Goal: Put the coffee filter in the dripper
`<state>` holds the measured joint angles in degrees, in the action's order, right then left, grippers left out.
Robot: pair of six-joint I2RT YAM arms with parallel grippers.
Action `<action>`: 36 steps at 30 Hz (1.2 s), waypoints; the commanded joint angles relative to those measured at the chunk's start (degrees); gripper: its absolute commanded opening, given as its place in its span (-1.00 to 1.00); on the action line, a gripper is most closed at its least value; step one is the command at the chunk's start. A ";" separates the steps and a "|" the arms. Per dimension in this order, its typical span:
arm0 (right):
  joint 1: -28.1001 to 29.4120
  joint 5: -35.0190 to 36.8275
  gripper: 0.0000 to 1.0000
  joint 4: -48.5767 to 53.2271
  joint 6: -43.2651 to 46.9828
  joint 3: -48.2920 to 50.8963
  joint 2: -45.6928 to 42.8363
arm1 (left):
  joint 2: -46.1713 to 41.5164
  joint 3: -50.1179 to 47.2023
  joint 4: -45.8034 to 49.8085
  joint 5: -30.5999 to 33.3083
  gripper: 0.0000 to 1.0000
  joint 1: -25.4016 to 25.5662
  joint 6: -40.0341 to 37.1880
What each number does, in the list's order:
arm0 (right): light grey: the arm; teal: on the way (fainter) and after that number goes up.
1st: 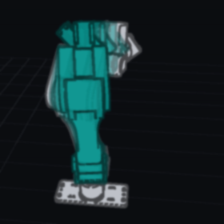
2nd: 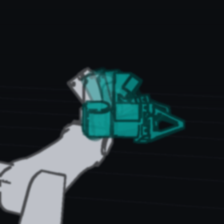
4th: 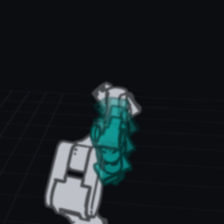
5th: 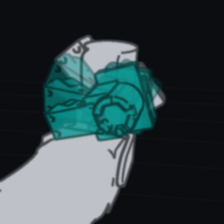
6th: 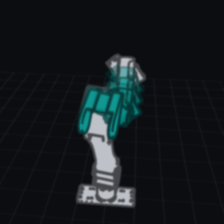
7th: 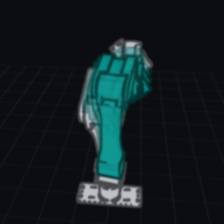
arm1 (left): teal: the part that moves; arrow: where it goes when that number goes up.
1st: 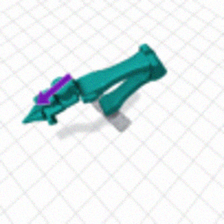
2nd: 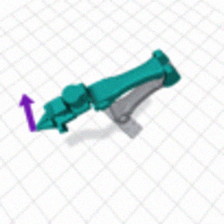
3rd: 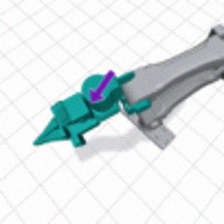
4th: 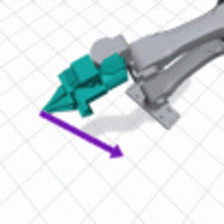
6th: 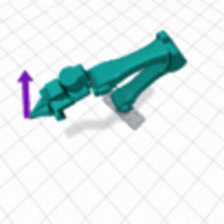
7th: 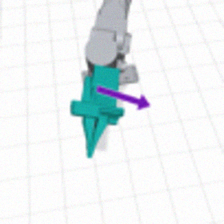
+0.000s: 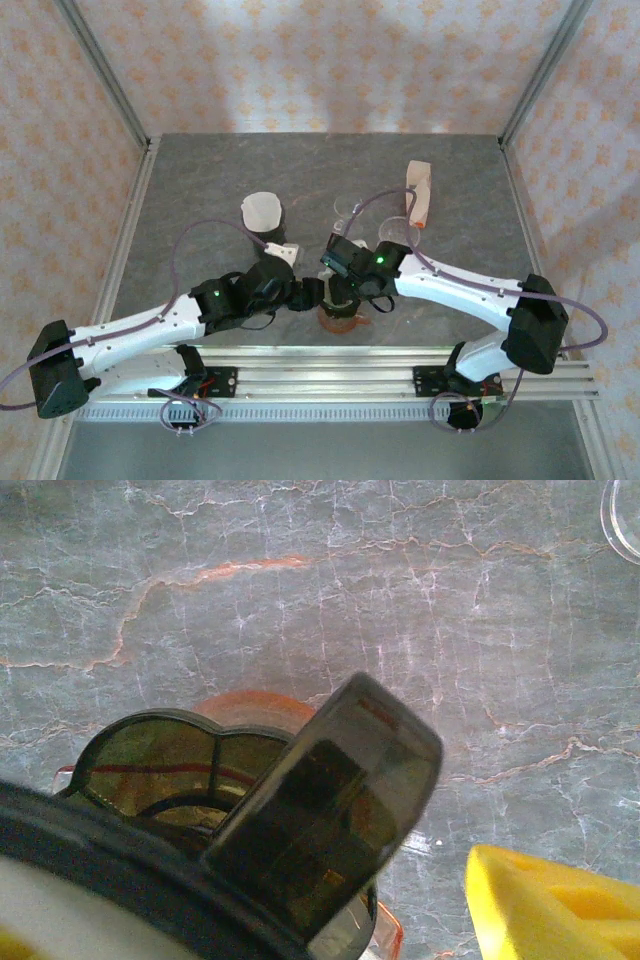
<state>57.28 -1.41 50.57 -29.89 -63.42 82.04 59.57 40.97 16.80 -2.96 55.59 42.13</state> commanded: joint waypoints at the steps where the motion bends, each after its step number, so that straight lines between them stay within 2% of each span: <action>1: -0.15 0.88 0.48 0.18 0.60 1.34 0.91 | 0.55 0.33 -0.97 0.10 0.31 -0.38 0.08; 11: 0.02 0.97 0.48 -1.29 -0.39 2.53 -0.73 | 0.73 0.03 -1.22 -0.17 0.31 -0.34 0.49; 18: 0.11 3.22 0.48 -1.23 -1.52 1.08 -8.99 | 0.37 -0.28 -1.22 -0.03 0.31 -0.33 0.65; 25: 0.58 3.74 0.49 0.56 -2.89 4.66 -15.35 | 0.54 -0.54 -1.78 -0.08 0.31 -0.40 0.85; 36: 1.87 4.86 0.49 -0.15 -3.34 6.86 -17.97 | 0.99 -0.54 -1.57 0.45 0.31 -0.44 0.98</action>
<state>58.63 0.67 50.06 -32.49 -56.40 65.28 60.16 40.75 15.75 -3.16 55.44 42.22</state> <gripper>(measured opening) 0.744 0.654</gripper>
